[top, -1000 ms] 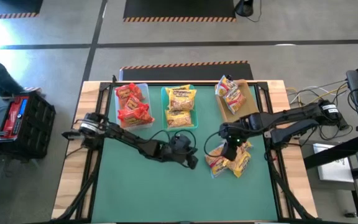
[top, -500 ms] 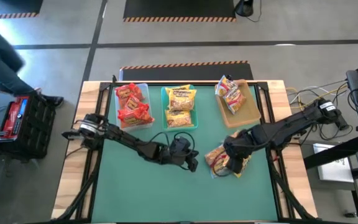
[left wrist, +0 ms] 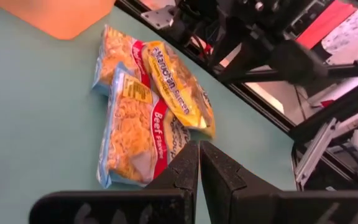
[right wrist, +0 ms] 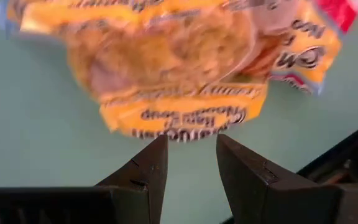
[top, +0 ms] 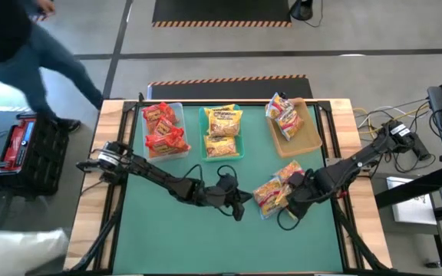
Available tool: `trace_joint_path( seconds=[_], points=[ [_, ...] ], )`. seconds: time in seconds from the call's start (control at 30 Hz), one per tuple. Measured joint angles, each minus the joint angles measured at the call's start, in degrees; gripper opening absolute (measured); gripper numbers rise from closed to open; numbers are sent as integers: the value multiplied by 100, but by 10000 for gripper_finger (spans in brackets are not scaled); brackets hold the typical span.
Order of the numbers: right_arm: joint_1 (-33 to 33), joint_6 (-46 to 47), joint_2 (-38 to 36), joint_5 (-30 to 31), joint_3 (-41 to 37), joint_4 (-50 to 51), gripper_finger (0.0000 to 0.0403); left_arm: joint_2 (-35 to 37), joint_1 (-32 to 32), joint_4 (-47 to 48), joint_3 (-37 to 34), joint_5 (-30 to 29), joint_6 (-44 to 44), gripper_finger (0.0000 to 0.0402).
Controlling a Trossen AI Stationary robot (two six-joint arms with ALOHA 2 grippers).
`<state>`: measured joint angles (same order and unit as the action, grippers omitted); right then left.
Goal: Sort Maruchan noodles
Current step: Put the yellow noodle pack into the blue bin
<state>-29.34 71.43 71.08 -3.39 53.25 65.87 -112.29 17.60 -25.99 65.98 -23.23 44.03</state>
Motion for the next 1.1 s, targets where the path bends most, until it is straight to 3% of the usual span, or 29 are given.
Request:
trace_joint_path(
  seconds=[0.27, 0.57, 0.8, 1.1],
  points=[
    [-131, 179, 425, 746, -17, -36, 125, 0, -2, -129, 0, 31, -4, 0],
    [-142, -496, 1355, 227, -19, -214, 125, 0, 7, -159, 0, 29, 310, 0],
    [-141, -759, 1713, 213, -19, -1241, 125, 0, 98, -159, 0, 29, 300, 0],
    [-7, -1096, 1608, 1640, -19, -2838, 125, 0, 180, 8, -2, 29, 300, 0]
  ],
)
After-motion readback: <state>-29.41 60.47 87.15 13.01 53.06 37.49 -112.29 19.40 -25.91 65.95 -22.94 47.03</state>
